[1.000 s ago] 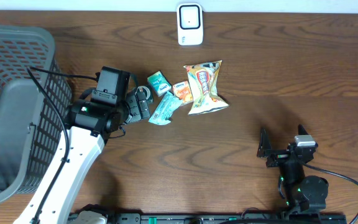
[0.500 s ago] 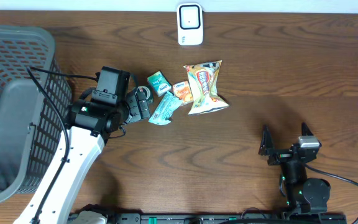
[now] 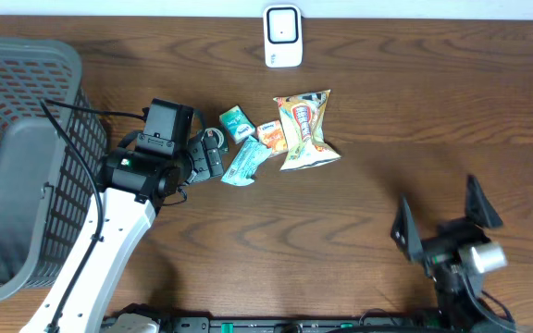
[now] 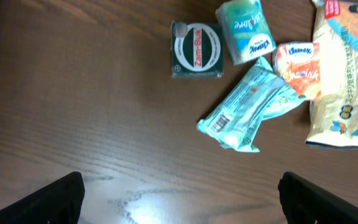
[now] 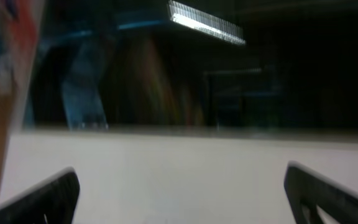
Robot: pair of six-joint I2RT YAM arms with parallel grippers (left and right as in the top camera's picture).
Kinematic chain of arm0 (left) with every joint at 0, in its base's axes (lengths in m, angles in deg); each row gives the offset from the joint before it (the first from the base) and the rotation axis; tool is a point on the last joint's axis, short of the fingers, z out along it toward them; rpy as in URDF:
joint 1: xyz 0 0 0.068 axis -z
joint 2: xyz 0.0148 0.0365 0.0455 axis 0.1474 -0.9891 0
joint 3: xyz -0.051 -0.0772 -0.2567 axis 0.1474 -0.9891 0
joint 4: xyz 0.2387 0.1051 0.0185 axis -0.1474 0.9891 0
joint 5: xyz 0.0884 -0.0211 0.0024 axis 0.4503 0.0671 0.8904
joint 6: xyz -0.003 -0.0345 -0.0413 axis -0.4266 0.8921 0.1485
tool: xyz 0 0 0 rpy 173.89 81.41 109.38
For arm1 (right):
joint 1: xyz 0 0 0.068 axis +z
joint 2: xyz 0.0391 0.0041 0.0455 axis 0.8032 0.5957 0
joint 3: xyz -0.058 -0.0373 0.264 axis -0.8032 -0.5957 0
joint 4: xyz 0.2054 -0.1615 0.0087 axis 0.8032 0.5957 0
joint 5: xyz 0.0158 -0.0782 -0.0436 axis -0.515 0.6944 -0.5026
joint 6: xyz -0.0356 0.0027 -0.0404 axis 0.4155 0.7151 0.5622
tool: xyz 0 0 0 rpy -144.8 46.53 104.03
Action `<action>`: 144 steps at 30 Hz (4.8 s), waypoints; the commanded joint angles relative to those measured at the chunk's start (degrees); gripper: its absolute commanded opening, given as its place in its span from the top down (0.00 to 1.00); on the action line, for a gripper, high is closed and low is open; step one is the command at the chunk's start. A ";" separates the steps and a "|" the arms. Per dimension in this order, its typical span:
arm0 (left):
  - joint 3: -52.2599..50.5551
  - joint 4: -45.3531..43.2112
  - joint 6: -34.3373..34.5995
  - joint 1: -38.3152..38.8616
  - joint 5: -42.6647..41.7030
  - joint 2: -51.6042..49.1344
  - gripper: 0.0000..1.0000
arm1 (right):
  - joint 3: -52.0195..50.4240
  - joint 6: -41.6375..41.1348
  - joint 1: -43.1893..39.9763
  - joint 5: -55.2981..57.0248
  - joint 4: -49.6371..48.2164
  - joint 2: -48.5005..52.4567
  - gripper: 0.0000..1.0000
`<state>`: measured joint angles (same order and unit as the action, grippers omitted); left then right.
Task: Scan the item barcode
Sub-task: 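Move the right gripper up toward the yellow snack bag, then grasp the yellow snack bag with the right gripper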
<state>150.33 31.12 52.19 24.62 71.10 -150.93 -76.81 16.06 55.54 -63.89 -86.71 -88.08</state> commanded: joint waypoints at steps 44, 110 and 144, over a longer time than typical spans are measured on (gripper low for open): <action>0.74 0.20 0.07 -0.09 0.09 0.11 0.02 | 58.07 -7.37 11.80 -30.91 -3.76 82.34 0.01; 0.74 0.17 0.07 -0.09 0.11 0.11 0.02 | 111.12 -1.36 19.85 17.42 104.00 119.32 0.97; 0.74 0.17 0.07 -0.09 0.09 0.11 0.02 | 110.46 -0.87 18.18 10.05 102.92 118.71 0.93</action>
<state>150.33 31.16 52.19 24.62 71.08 -150.95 33.09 14.37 73.64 -54.06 17.11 31.24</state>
